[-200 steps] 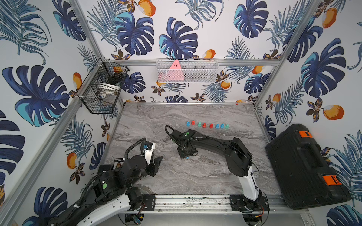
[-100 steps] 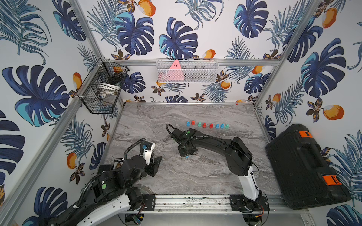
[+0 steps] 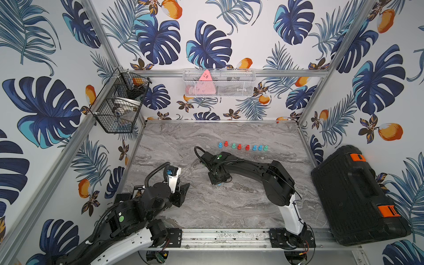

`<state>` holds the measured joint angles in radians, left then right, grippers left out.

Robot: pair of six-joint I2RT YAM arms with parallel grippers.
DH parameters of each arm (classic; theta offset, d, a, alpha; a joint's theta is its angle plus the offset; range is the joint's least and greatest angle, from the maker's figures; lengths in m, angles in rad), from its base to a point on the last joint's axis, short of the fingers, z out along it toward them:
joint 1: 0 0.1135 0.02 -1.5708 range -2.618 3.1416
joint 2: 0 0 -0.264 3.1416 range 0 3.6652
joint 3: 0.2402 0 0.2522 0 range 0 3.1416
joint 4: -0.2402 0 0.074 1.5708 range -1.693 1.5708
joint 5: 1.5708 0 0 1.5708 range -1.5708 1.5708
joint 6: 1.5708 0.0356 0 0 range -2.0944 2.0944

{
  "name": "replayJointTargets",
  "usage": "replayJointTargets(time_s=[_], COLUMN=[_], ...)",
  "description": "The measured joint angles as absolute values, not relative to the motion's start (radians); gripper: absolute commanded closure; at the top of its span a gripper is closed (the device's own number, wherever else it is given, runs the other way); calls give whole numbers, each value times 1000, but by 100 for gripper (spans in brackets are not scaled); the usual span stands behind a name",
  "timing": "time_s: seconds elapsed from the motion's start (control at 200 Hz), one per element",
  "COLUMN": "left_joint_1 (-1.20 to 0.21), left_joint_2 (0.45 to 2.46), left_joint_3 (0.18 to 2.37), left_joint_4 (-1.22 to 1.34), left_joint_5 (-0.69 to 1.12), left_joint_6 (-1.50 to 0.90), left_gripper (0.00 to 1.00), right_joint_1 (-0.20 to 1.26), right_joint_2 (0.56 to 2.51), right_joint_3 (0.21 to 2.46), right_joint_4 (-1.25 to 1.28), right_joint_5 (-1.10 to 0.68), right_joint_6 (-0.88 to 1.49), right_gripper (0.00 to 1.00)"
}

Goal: Close the stamp cap
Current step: Close the cover of the stamp, then move the stamp at the center of the board.

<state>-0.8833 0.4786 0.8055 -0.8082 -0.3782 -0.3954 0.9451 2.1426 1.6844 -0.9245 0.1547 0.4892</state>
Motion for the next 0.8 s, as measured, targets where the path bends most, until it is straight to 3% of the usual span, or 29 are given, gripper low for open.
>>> replayJointTargets(time_s=[0.801], left_joint_1=[-883], left_joint_2=[465], left_joint_3=[805], left_joint_4=[-809], left_joint_5=[-381], left_joint_6=[-398], left_gripper=[47], right_joint_1=[935], right_joint_2=[2069], right_joint_3=[1549], right_joint_4=[-791], right_joint_5=[144], right_joint_6=[516], right_gripper=[83])
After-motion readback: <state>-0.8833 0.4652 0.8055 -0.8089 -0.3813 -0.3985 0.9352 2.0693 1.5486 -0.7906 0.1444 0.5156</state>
